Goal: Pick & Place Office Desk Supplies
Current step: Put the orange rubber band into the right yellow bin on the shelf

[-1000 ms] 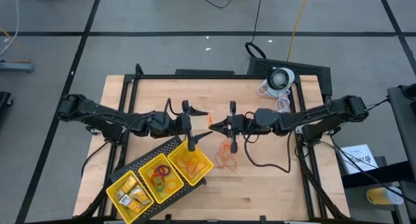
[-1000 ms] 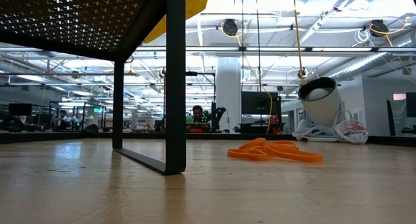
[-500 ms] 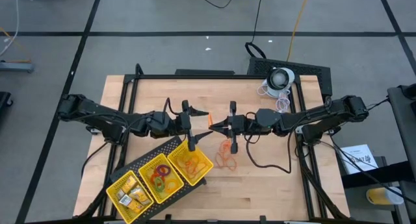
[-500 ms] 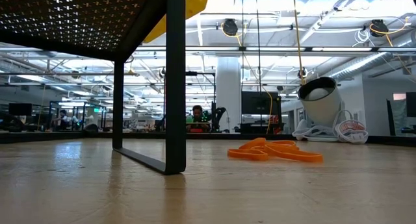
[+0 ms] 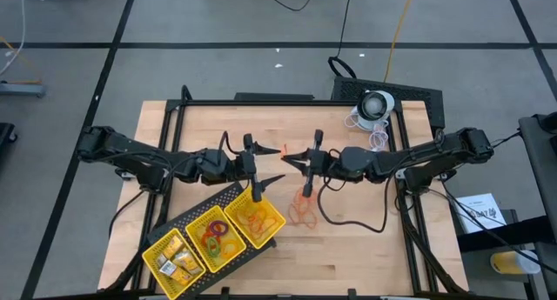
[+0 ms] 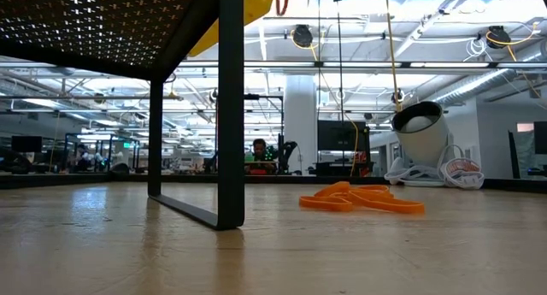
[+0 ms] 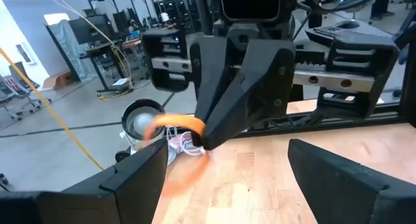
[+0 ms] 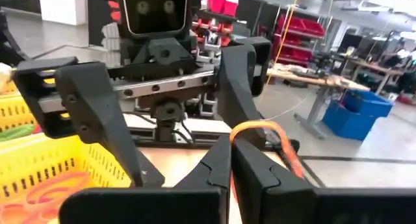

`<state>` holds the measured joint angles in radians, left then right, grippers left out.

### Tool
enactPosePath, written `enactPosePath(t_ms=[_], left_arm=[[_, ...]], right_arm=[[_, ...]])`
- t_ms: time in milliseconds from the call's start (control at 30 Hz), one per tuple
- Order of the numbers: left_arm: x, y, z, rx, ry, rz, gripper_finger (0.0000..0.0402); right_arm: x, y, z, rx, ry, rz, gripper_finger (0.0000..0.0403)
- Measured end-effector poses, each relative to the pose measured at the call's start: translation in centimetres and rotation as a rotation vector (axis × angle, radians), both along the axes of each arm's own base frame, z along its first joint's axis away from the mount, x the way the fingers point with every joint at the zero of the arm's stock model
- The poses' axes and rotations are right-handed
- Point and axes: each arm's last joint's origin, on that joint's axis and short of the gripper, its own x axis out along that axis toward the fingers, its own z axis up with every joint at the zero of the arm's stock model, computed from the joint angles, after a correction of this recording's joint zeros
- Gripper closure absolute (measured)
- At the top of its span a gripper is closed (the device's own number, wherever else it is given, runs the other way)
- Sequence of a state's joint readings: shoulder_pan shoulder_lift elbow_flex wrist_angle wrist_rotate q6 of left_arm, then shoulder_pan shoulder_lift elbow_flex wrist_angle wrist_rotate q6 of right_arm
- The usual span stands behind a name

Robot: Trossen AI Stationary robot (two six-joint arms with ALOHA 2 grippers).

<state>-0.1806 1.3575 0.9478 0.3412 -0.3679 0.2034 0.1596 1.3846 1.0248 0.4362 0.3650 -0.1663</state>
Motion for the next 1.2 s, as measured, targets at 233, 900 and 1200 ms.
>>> enactPosePath(t_ms=[233,900,1200], left_arm=[[0.0,0.0,0.1,0.0,-0.006,0.0,0.0087],[1.9,0.0,-1.4,0.05,-0.038,0.013,0.0086],[1.4,0.1,-0.7,0.063,-0.058,0.017,0.014]], right_arm=[[0.0,0.7,0.1,0.042,-0.018,0.088,0.0403],[0.9,1.0,-0.4,0.076,-0.058,0.197,0.0403],[0.6,1.0,0.0,0.054,-0.066,0.197,0.0403]])
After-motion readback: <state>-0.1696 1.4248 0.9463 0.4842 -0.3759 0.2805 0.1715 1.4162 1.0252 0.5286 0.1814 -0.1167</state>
